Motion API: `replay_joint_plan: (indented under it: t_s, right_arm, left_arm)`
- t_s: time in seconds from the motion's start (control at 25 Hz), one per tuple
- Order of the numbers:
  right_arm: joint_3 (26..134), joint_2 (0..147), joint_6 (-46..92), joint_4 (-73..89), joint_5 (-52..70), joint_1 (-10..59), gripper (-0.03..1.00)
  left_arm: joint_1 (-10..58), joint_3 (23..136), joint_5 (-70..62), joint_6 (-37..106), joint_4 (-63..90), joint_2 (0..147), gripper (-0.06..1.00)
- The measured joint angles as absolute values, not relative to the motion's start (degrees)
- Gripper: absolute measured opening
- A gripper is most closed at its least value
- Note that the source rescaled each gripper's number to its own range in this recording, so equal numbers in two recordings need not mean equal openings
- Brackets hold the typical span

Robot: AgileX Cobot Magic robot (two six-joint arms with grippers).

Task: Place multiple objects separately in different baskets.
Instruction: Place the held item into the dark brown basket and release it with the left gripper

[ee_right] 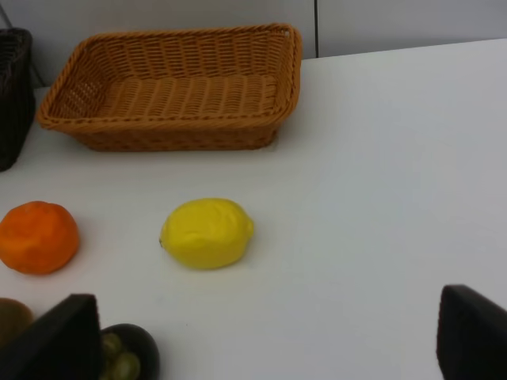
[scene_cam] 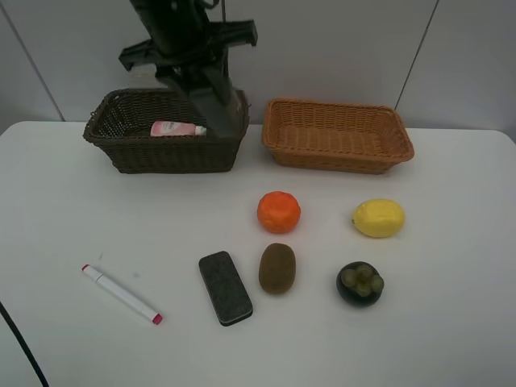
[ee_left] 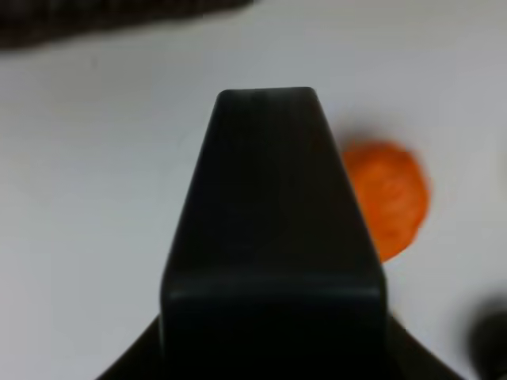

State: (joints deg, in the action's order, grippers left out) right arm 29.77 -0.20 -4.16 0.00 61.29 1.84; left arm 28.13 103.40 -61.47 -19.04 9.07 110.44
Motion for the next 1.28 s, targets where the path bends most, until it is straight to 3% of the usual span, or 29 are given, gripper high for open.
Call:
replay_joint_plan:
  t_s: [0.32,0.56,0.6,0.72,0.8,1.04,1.28]
  right_arm:
    - [29.77,-0.2,-4.16,0.0,61.29,1.84,1.0]
    - [29.77,-0.2,-4.16,0.0,61.29,1.84,1.0]
    - [29.77,-0.2,-4.16,0.0,61.29,1.84,1.0]
    - [29.77,-0.2,-4.16,0.0,61.29,1.84,1.0]
    - [29.77,-0.2,-4.16,0.0,61.29,1.84,1.0]
    - [29.77,-0.2,-4.16,0.0,61.29,1.84,1.0]
    - [29.77,-0.2,-4.16,0.0,61.29,1.84,1.0]
  left_arm:
    - [18.33,112.3,-51.95,-17.71,7.27,116.31,0.37]
    - [16.68,112.3,-45.9,-17.0,7.15,126.99,0.37]
    - [16.68,112.3,-45.13,-16.92,7.15,128.16,0.42]
    - [16.75,112.3,-43.72,-16.8,7.53,130.54,0.81]
    - [16.8,112.3,-44.08,-16.73,8.22,130.78,0.95]
    - [16.8,114.98,-50.85,-16.73,8.69,130.53,1.0]
    - [16.85,123.74,-67.5,-15.57,8.69,128.97,1.0]
